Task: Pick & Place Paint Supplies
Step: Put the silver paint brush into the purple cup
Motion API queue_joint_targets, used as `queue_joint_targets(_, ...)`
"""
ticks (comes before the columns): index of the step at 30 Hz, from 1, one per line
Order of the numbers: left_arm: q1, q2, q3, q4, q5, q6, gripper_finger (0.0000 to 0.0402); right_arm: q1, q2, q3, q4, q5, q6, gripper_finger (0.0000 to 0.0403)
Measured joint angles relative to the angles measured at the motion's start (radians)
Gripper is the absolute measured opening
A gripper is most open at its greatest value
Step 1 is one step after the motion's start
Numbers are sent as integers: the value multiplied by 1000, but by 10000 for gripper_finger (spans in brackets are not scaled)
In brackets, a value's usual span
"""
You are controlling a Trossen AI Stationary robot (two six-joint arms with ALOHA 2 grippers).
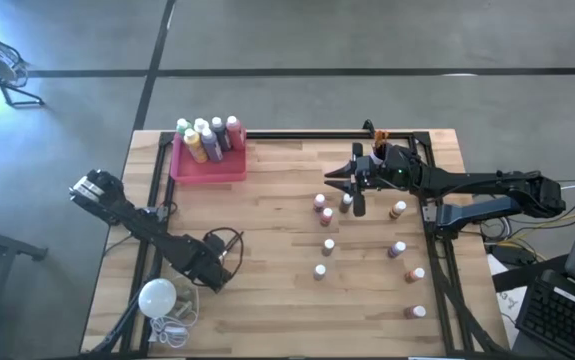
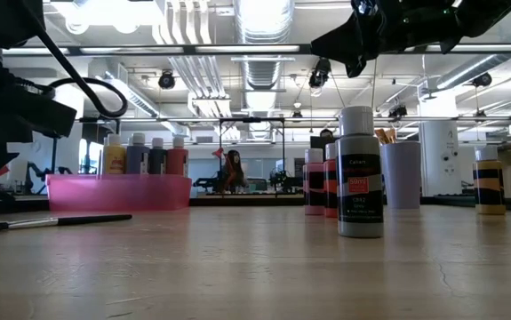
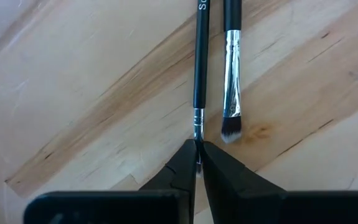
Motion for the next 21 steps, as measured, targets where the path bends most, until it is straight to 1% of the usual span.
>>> queue_joint_targets(6,0,0,0,5,1,27,55,0,0,0,0,0,-3,60)
queue_joint_targets(9,0,0,0,2,11,28,71,0,0,0,0,0,-2,60)
queue_joint_targets(12,1,-2,0,3,28,27,79,0,0,0,0,0,-3,68)
queue_joint_targets(21,1,-15,0,7,74,28,80,0,0,0,-7,0,-2,99)
